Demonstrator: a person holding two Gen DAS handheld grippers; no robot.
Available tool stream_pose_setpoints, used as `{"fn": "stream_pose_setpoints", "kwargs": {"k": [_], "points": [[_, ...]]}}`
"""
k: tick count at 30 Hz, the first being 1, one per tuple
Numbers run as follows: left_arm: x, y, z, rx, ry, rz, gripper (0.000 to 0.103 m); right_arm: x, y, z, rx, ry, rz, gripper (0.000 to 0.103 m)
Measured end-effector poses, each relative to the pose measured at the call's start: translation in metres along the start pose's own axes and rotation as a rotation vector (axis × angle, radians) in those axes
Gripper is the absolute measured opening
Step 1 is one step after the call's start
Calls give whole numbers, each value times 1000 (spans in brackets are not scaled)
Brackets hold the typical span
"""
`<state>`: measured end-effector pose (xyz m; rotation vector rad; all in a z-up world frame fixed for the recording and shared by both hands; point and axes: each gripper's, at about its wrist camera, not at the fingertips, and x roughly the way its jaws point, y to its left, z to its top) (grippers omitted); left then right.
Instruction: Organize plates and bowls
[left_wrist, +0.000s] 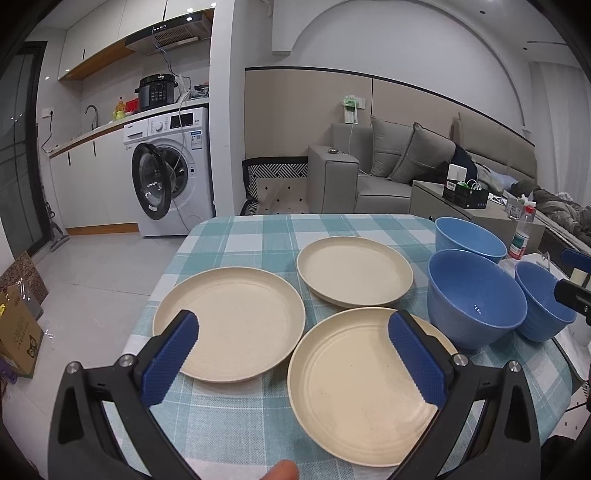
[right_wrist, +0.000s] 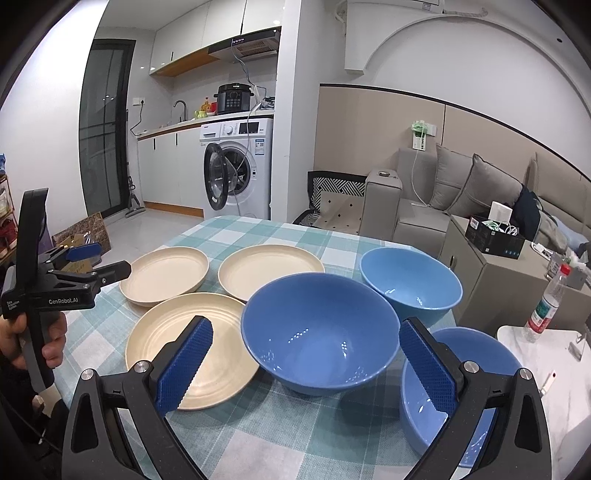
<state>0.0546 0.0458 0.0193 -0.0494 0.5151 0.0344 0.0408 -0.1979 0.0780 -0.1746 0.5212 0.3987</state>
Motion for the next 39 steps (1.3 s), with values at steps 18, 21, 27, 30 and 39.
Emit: {"fn": "stream_pose_setpoints", "kwargs": {"k": [18,21,27,30,39], "points": [[52,-2,41,33,59,-15,103,30,-30,62,45,39,4,103],[63,-2,49,41,71,-30,103,39,-34,79,64,58,27,103],[75,2,65,10,85,-43,103,62,-34,105,42,108,59,103],[84,4,73,9,101,-20,103,78,-35,118,48,147,76,103],[113,1,85,41,140,-19,103,132,-38,145,74,236,116,103]]}}
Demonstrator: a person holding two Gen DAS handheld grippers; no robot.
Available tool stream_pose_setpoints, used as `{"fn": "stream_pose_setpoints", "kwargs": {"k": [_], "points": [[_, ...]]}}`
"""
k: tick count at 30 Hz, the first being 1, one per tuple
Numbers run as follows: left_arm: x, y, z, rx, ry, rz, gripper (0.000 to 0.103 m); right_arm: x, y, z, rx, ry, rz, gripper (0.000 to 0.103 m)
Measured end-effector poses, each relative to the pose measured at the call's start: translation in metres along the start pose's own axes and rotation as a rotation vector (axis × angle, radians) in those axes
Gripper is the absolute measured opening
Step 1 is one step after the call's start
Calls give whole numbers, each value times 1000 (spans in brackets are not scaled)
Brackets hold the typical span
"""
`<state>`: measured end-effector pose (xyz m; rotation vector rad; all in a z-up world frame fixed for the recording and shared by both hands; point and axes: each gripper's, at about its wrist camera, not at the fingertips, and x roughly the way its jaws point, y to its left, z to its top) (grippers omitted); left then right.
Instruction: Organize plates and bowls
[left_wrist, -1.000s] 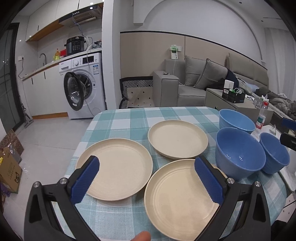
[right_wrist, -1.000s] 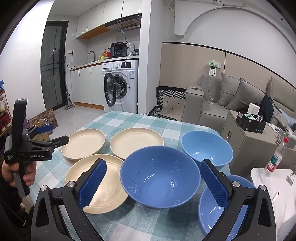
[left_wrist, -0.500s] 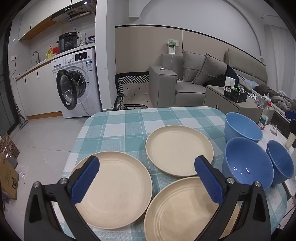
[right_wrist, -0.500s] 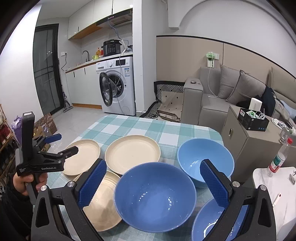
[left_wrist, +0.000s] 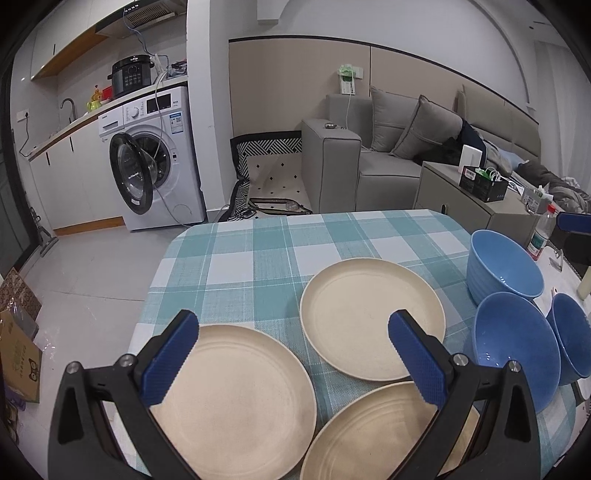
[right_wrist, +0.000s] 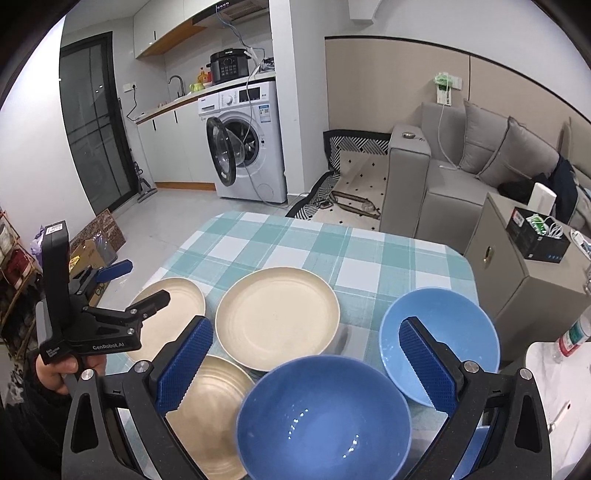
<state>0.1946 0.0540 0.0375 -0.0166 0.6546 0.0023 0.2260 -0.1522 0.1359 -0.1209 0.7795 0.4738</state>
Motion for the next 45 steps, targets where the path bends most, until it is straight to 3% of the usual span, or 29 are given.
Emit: {"fn": "stream_pose_setpoints", "kwargs": {"k": [17,20,23,25,30,45], "points": [[55,-6,1,41,110,-30,102,82,2,17,-32,146,12,103],[62,-10,0,64,128,-29,97,93,-2,18,-26,168,9,102],[71,-10,0,57,159,-46,93,105,-7,20,-28,194,-7,92],[78,-12,0,60,186,-53,78,115,-9,19,-28,218,-15,88],[98,-13,-4,60,256,-63,67,136,-13,17,-35,273,-30,78],[130,-11,-13,20,348,-86,65,192,-12,11,-12,411,-30,74]]}}
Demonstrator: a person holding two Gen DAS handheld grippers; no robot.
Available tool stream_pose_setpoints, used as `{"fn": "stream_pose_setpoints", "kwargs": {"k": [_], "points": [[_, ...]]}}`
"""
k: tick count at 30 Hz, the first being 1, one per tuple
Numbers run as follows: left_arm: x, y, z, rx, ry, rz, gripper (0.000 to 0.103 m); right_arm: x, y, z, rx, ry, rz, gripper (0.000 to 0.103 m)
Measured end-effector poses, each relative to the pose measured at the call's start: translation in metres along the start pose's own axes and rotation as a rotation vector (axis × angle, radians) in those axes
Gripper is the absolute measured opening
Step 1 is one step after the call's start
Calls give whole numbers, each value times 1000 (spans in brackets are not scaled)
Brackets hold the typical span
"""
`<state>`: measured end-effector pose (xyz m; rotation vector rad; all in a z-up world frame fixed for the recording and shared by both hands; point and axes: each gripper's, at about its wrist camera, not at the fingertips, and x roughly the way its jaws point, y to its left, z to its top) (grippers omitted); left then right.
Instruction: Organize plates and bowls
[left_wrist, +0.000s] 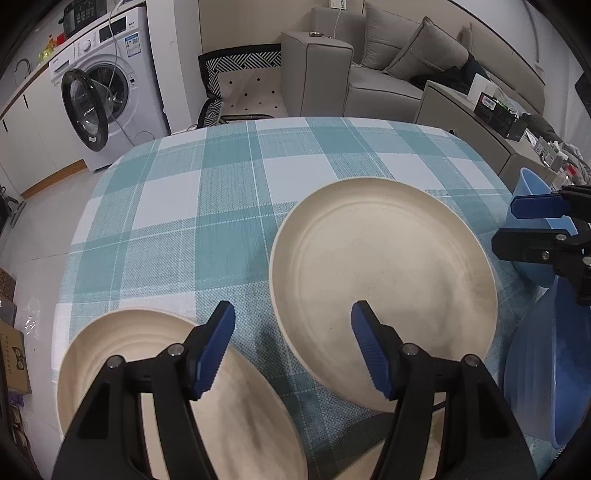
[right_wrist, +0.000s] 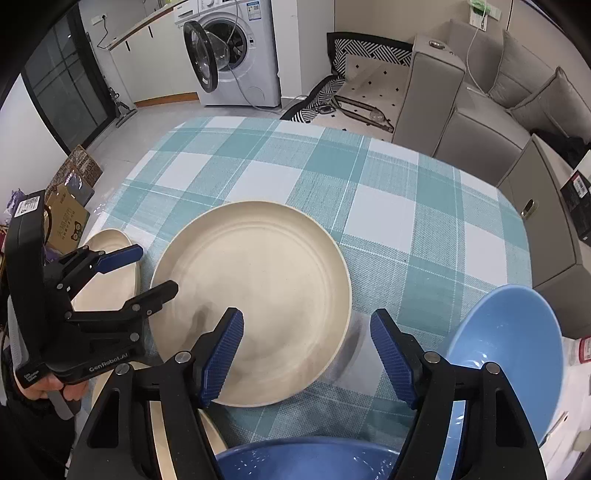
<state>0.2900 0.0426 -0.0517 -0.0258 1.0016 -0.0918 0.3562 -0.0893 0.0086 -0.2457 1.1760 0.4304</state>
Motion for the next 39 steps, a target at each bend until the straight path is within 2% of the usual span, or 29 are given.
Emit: {"fn": "stream_pose_setpoints", "kwargs": {"k": [8,13,19,21,35,39], "points": [[6,-7,4,18,25,-8,65,30,-8,1,4,92,0,74],[10,-10,5,30,36,-2,65,34,-11,3,12,91,11,74],[16,-8,6,24,49,3,65,36,-2,8,-44,91,-6,73],[19,-9,5,26,54,1,65,40,-1,9,-52,102,-7,69],[28,-14,3,52,83,-27,65,70,-2,8,-81,188,-36,56],[27,-20,2,72,85,-26,60,73,0,5,-94,197,-51,50]]}}
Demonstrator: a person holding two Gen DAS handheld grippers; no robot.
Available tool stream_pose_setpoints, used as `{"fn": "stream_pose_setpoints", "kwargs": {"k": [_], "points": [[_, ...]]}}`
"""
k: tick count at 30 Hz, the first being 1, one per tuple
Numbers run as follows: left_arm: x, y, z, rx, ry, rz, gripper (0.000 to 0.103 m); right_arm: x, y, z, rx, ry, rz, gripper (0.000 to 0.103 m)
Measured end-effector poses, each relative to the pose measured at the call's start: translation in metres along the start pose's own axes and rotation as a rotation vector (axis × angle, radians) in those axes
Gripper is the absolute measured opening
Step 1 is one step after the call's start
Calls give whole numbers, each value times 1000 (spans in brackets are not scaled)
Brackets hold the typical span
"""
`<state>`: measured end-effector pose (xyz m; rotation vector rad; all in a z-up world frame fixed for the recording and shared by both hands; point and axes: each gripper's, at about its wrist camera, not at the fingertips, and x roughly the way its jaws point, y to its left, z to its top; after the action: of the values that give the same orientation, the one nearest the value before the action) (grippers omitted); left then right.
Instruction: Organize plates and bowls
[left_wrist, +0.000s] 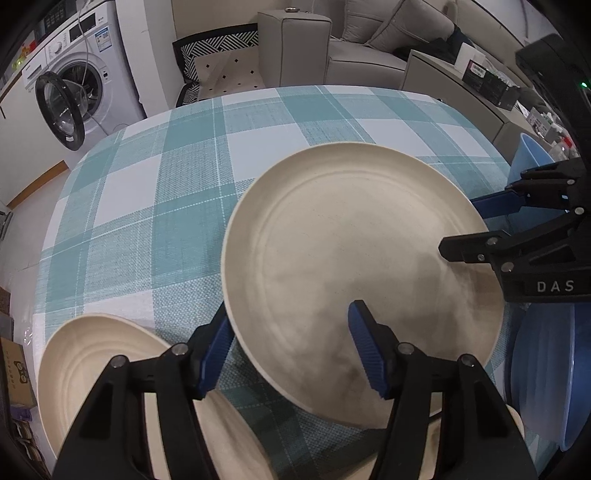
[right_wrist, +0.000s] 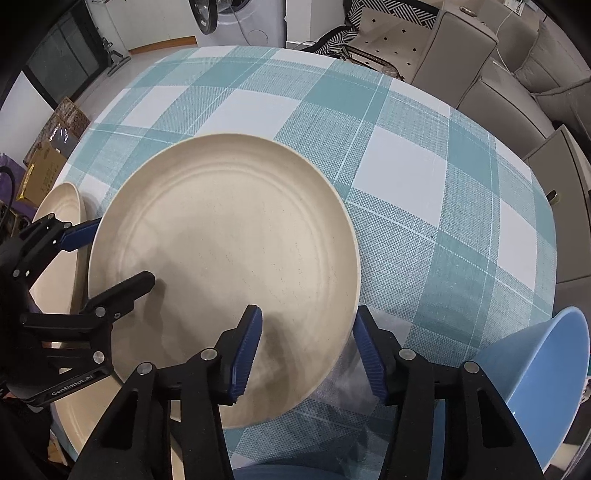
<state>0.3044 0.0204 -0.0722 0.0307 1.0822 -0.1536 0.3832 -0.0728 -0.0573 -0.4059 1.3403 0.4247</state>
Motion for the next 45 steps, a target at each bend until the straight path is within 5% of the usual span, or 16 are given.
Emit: {"fn": "stream_pose_setpoints", "kwargs": {"k": [6,30,36,45], "points": [[-1,7,0,-34,-14,2,49,-1,2,-2,-6,-7,-18,44],[-1,6,-2,-48,-1,3,49,-2,4,-8,-27,-13,-40,43],[-8,5,-1,-47,-32,16,47,-11,0,-8,-5,-62,-74,27],[-17,13,2,-108,-69,8,44,-26,-2,-6,22,-131,-72,22]]}}
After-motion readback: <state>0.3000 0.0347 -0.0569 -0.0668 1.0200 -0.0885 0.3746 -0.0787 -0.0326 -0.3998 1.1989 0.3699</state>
